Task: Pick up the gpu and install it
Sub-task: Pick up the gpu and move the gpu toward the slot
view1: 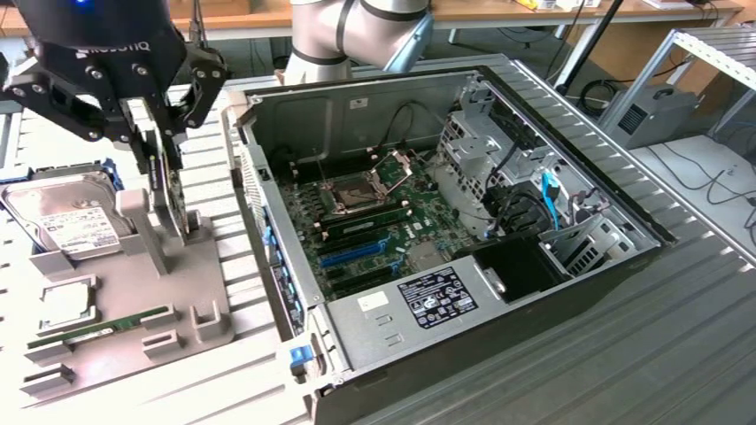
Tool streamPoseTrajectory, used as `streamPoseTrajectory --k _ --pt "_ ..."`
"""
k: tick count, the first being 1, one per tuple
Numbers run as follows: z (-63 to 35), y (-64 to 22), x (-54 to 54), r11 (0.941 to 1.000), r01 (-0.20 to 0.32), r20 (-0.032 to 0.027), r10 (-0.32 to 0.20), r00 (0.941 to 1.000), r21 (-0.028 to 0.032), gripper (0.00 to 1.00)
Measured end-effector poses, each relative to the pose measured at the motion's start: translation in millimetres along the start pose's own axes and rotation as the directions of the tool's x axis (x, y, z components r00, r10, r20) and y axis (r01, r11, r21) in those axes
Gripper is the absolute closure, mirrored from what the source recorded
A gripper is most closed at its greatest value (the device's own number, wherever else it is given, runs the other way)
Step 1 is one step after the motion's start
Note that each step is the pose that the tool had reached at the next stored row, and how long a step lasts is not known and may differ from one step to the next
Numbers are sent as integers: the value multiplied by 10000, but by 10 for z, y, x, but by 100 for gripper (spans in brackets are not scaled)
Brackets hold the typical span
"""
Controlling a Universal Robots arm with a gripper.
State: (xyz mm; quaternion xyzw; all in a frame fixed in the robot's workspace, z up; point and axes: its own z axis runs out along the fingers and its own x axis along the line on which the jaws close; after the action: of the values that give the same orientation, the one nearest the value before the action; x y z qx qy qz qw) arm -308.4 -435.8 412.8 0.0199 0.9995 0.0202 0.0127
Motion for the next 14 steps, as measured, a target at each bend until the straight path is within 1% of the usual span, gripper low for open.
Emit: streamPoseTrajectory --k 1,2,3,5,6,8,14 --pt "-144 6 -3 10000 -6 0 6 10000 1 73" --pt "-215 9 -5 10000 -9 2 9 10000 -1 73" --pt "-217 10 -10 10000 -11 -1 11 10000 2 73" --pt "-219 16 -180 10000 -10 1 10 10000 0 73" --pt "-218 18 -234 10000 -9 0 9 10000 1 73" --pt "-215 25 -409 10000 -10 1 10 10000 0 73" --pt "-208 34 -633 10000 -9 1 9 10000 0 73"
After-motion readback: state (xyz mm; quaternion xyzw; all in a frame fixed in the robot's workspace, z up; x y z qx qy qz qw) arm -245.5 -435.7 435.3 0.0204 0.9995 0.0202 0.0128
